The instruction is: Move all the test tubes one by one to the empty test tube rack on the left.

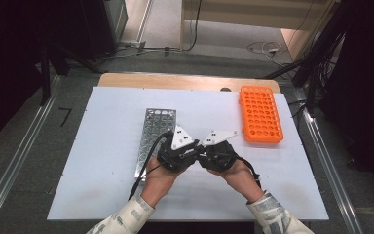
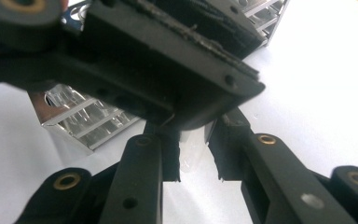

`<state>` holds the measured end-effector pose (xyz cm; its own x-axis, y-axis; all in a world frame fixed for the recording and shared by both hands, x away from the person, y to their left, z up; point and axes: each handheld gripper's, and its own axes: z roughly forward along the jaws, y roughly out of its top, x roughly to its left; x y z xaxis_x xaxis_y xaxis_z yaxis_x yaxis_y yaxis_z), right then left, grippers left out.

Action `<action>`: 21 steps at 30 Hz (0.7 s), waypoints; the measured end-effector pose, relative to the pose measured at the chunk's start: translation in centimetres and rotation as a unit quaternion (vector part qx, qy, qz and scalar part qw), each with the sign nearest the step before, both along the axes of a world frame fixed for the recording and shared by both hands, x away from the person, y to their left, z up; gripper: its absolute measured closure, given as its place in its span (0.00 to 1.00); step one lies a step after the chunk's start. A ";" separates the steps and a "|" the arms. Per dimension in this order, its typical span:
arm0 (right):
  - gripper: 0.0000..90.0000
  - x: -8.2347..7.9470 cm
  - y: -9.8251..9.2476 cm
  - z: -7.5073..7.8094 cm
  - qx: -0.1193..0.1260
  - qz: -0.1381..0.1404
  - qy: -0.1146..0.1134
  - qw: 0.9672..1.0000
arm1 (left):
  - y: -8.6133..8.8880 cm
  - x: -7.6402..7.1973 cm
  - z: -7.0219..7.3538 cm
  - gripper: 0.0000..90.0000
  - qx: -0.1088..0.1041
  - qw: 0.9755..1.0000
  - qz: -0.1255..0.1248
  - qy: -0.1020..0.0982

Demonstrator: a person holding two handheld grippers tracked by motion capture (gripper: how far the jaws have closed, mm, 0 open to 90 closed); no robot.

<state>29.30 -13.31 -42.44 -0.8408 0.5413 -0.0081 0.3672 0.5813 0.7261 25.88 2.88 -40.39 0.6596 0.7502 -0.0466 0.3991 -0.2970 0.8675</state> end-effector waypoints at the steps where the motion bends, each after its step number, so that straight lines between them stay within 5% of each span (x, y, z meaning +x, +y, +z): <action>1: 0.77 0.0 0.0 0.1 0.001 0.001 0.001 1.000 | 0.0 0.0 0.0 0.85 -0.002 1.000 0.001 0.001; 5: 0.75 -0.1 -0.1 0.1 0.002 0.004 0.000 1.000 | 0.1 0.1 0.1 0.85 -0.009 1.000 0.002 0.003; 12: 0.51 0.1 -0.2 0.4 0.005 0.003 0.013 1.000 | 0.7 0.3 0.8 0.85 -0.016 1.000 0.009 -0.005; 21: 0.34 0.0 -1.0 0.3 -0.004 0.000 0.022 1.000 | 2.2 0.8 1.8 0.85 -0.032 0.999 0.030 -0.014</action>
